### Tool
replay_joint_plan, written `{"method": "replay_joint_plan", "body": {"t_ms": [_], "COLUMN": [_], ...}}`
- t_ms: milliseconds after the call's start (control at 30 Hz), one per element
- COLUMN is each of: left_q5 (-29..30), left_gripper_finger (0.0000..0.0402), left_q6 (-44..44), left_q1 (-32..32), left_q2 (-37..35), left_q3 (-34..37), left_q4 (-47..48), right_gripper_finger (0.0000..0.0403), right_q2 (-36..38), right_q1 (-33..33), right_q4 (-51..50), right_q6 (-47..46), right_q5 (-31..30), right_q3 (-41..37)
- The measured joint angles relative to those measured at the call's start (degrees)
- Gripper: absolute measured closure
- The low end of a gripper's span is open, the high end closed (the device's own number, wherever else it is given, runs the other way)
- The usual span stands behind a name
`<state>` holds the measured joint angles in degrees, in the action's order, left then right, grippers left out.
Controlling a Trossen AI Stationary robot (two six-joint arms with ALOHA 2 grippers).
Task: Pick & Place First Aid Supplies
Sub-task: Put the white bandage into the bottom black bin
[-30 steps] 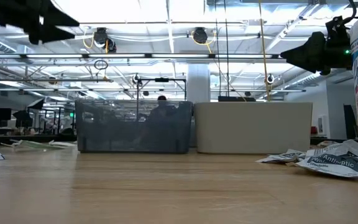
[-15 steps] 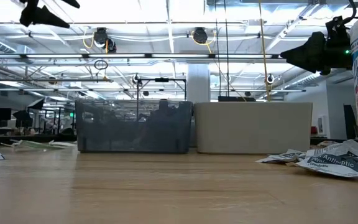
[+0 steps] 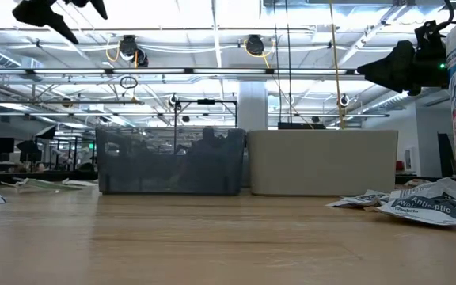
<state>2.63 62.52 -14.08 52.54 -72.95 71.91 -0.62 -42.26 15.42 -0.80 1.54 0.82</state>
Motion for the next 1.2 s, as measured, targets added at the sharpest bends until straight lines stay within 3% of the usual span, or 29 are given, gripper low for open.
{"method": "replay_joint_plan", "body": {"t_ms": [133, 533, 900, 1200], "left_q5": [-4.5, -15.5, -16.1, -15.9], "left_gripper_finger": [0.0050, 0.0050, 0.0051, 0.0050], "left_q6": [4.7, 6.5, 4.3, 6.9], "left_q1": [0.0, 2.1, 7.4, 7.9], "left_q2": [4.2, 14.0, 20.3, 21.9], "left_q3": [-2.6, -5.4, -5.4, -5.2], "left_q4": [3.7, 10.8, 12.9, 17.9], "right_gripper_finger": [0.0140, 0.0140, 0.0140, 0.0140], "right_q2": [0.0, 0.0, 0.0, 0.0], "right_q1": [0.0, 0.0, 0.0, 0.0], "right_q4": [0.0, 0.0, 0.0, 0.0], "right_q6": [0.0, 0.0, 0.0, 0.0], "right_q5": [0.0, 0.0, 0.0, 0.0], "right_q3": [0.0, 0.0, 0.0, 0.0]}}
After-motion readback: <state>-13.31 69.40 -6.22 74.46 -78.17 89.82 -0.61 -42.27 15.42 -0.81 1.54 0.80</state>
